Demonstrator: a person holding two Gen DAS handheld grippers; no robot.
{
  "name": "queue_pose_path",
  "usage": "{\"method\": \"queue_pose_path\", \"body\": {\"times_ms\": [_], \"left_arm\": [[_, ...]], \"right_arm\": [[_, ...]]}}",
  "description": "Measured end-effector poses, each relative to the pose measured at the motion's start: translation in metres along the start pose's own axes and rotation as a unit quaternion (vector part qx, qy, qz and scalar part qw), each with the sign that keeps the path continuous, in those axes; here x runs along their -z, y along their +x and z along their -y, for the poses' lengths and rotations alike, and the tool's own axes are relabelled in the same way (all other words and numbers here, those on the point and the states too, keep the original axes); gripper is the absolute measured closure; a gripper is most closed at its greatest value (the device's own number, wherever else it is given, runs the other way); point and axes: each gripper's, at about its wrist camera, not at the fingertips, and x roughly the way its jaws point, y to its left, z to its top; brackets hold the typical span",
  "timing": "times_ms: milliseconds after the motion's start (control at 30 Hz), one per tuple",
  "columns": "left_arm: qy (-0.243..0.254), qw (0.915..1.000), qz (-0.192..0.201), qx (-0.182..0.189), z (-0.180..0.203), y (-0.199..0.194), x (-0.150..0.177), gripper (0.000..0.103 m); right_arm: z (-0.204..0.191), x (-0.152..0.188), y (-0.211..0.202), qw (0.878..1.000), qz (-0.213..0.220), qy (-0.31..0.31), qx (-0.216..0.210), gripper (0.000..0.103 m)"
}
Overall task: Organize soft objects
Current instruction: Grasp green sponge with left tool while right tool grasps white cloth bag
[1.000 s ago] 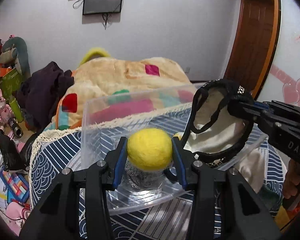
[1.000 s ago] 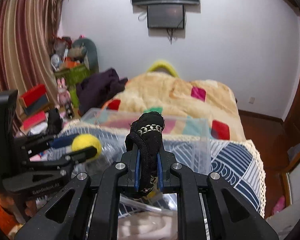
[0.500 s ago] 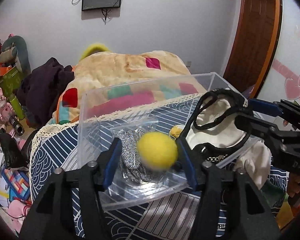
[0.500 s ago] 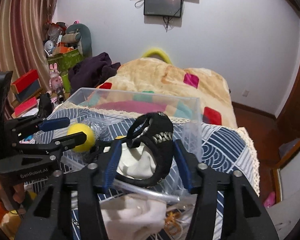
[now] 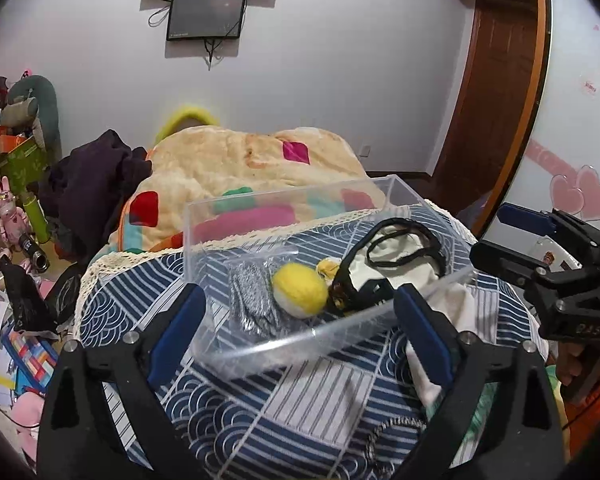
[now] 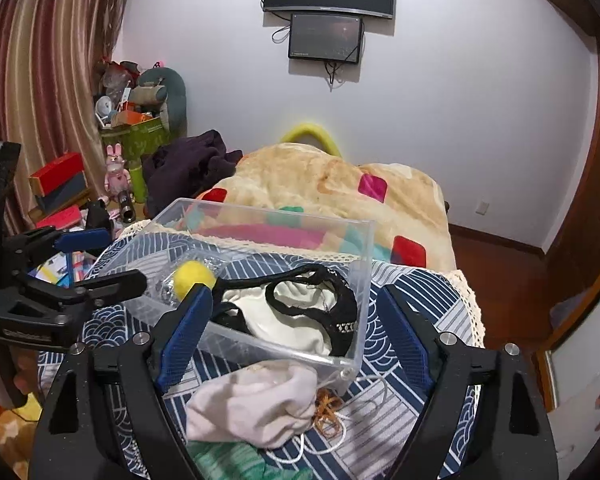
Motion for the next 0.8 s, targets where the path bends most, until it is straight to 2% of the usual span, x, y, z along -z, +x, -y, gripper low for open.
{"method": "queue_pose_path", "body": {"times_ms": [200, 500, 667, 800], "left_arm": [[0.007, 0.9998, -0.018, -0.004, 0.003, -0.015, 0.028, 0.004], [-0.026, 0.9968, -0.076, -0.005, 0.000, -0.014, 0.089, 0.004], [-0.035, 0.9931, -0.112, -0.002, 0.004, -0.006, 0.121, 0.004], [-0.050, 0.9916, -0.119, -0.002, 0.001, 0.000, 0.135, 0.006]], "right_arm": [[-0.011, 0.024, -0.004, 1.000, -0.015, -0.011, -0.007, 0.020], [-0.002, 0.065, 0.010, 0.997, -0.072, 0.025, -0.033, 0.020], [0.002, 0.070, 0.027, 0.991, -0.099, 0.068, -0.058, 0.020], [-0.004, 0.067, 0.036, 0.992, -0.104, 0.063, -0.046, 0.021]]}}
